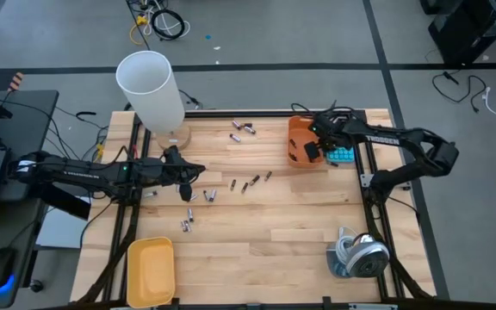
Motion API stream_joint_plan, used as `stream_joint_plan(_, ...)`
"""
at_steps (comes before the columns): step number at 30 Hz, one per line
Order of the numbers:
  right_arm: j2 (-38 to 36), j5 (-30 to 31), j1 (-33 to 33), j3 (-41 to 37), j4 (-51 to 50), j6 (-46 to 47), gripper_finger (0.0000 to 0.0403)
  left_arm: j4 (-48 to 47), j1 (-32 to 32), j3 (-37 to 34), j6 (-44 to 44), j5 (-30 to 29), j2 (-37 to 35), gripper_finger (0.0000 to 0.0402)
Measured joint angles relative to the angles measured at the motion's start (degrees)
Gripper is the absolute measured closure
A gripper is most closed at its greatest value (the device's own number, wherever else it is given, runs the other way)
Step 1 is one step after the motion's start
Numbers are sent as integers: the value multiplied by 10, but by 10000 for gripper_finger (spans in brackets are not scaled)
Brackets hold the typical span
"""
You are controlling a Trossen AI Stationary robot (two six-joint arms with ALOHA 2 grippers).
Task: Sort batteries
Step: Put the black battery into the orange bin
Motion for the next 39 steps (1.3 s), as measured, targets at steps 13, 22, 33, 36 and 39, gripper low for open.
stream_joint_plan(13,44,-30,25,0,74,-11,403,0,0,0,0,0,0,371)
stream_joint_plan(22,56,63,5,0,117,13,403,0,0,0,0,0,0,371)
stream_joint_plan(33,56,82,-40,0,148,62,403,0,0,0,1,-3,0,371)
stream_joint_plan(36,56,95,-38,0,159,67,403,0,0,0,2,-4,0,371)
stream_joint_plan(39,56,95,-33,0,173,79,403,0,0,0,4,-7,0,371)
